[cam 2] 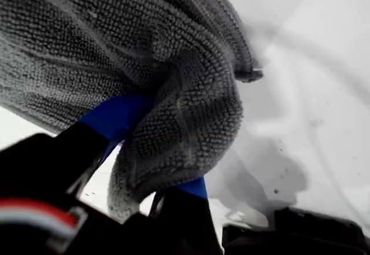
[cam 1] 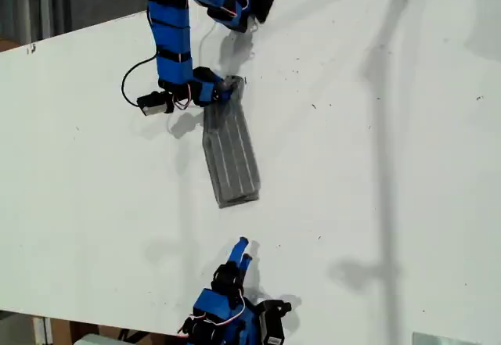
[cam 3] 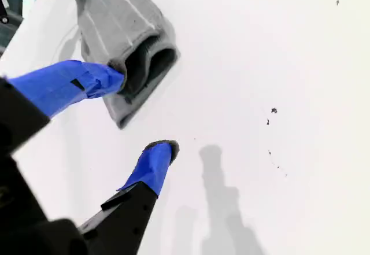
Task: Grasp corners of a square towel and fold twice.
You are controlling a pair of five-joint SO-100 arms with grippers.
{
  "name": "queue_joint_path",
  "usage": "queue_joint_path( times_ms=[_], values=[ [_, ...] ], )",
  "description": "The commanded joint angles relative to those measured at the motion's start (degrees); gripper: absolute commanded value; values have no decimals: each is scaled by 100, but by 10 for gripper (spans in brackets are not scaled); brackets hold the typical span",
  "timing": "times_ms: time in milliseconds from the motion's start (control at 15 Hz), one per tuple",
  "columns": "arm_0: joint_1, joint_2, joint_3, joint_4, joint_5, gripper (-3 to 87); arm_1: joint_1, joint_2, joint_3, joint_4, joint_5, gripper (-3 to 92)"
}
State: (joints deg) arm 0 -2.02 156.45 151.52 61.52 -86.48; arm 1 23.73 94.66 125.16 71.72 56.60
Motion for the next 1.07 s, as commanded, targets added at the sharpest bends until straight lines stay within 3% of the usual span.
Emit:
queue_joint_path(
  times_ms=[0, 200, 400, 533, 1000],
  values=[
    [-299, 158, 141, -9, 114, 231, 9, 1538, 721, 114, 352, -1],
    [-765, 844, 747, 255, 255, 233, -809, 3410, 659, 1037, 1099, -1],
    [-1441, 2232, 1090, 1178, 633, 236, -1002, 3516, -615, 1687, 1002, -1],
    [-2109, 3067, 1450, 1547, 1116, 233, -1028, 2470, -1907, 1863, 738, -1],
    [-3199, 3577, 2294, 1274, 1608, 217, -1239, -2382, -7005, 2250, -483, -1]
  ],
)
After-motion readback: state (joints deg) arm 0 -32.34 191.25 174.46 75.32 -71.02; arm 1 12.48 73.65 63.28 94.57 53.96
